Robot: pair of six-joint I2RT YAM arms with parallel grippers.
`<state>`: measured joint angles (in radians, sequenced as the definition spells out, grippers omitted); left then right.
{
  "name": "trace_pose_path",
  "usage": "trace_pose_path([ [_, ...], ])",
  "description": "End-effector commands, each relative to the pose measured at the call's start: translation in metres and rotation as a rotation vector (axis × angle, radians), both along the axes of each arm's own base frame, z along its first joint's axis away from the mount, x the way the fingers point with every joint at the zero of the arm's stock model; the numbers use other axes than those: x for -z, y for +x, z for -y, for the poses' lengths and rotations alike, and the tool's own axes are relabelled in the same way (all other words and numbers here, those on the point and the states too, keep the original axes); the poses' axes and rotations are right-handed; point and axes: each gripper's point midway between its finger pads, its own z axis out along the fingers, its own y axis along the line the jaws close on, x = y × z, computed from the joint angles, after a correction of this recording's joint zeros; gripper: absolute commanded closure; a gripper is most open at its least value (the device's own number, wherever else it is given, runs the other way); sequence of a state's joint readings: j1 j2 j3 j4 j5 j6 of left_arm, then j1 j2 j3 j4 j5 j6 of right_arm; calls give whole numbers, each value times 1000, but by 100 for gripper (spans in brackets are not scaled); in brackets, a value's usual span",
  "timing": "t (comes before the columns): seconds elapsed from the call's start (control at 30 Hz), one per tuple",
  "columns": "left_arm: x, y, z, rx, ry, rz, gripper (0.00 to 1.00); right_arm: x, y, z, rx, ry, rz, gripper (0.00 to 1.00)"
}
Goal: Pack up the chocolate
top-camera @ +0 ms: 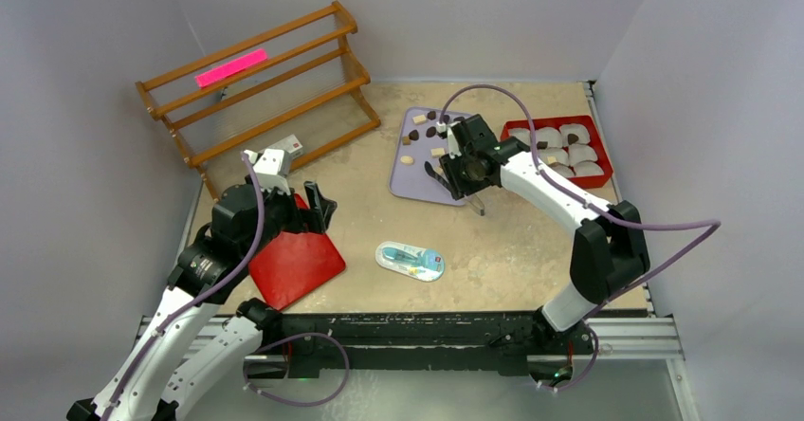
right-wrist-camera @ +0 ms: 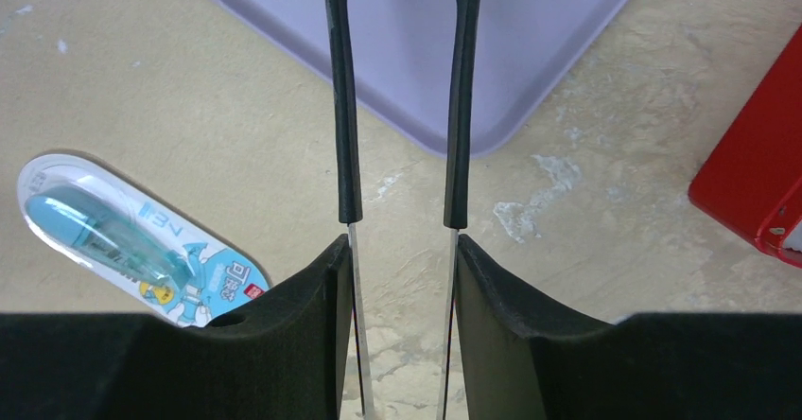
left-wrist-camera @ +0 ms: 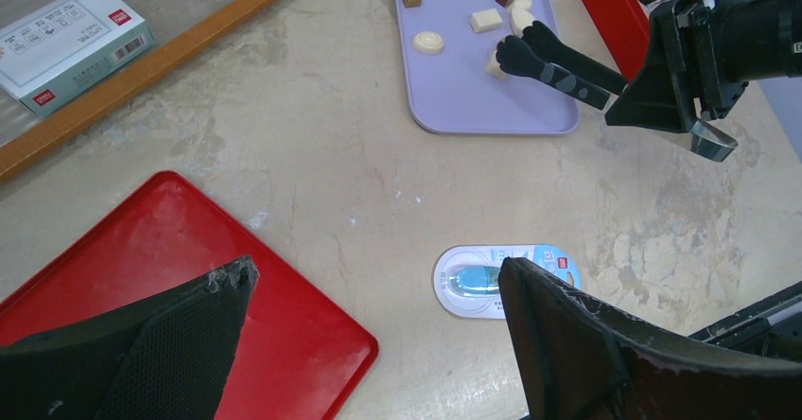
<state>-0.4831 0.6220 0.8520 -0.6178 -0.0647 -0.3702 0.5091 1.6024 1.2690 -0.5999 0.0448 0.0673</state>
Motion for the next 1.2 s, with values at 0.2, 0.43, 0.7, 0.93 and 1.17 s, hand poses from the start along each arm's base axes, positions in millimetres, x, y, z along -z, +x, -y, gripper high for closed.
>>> trace_pose_path([
  [0.2, -3, 4, 0, -4, 6, 21, 0, 1, 12, 2, 3, -58, 20, 56],
  [0.43, -3, 4, 0, 0, 5, 19, 0, 6, 17, -7, -9, -41, 12, 56],
  [0.7, -3, 3, 0, 2, 4, 21, 0, 9, 24, -13, -15, -37, 2, 56],
  [0.93, -3, 3, 0, 3, 4, 23, 0, 8, 24, -21, -28, -14, -5, 57],
  [1.17, -3, 3, 1, 8, 3, 22, 0, 4, 14, -27, -50, 21, -27, 59],
])
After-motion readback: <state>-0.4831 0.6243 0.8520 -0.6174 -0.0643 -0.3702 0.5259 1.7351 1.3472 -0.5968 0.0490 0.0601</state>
